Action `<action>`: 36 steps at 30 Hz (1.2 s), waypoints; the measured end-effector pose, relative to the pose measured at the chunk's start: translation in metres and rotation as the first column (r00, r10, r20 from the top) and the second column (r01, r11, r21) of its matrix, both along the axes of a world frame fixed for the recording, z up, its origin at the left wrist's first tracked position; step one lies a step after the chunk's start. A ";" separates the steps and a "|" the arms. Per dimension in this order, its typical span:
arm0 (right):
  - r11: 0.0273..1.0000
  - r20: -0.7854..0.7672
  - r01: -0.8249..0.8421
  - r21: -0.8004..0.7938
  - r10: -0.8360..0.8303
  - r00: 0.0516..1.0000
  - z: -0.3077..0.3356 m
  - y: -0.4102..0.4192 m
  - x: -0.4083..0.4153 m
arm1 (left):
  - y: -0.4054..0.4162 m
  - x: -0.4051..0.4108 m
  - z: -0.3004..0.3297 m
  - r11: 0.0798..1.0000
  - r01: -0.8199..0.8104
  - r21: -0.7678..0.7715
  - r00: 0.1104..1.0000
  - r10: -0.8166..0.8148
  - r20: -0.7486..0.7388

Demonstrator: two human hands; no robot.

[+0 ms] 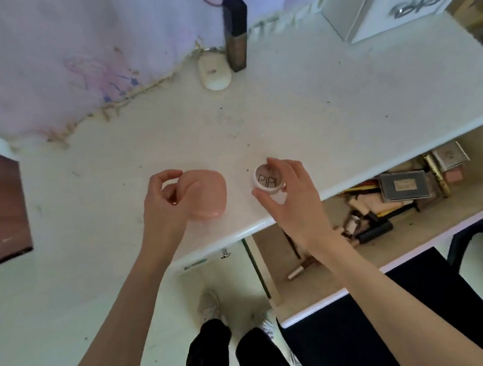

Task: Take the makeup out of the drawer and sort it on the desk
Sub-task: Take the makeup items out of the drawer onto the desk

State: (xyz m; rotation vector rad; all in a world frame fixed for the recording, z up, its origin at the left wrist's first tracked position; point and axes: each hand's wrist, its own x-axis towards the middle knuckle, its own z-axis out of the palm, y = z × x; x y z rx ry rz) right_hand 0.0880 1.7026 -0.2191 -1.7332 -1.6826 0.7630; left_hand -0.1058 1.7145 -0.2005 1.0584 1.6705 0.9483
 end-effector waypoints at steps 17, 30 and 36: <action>0.949 0.231 -0.314 -0.030 0.312 0.922 -0.019 0.082 -0.209 | 0.049 -0.183 -0.024 0.956 -0.291 0.045 0.902 0.290 -0.319; 0.939 0.318 -0.337 -0.065 0.340 0.885 -0.028 0.053 -0.166 | 0.032 -0.165 -0.012 0.998 -0.056 -0.005 0.797 0.042 -0.603; 0.960 0.464 -0.277 -0.042 0.264 0.846 -0.034 0.001 -0.093 | -0.020 -0.092 -0.008 0.932 0.305 0.197 0.757 -0.112 -0.643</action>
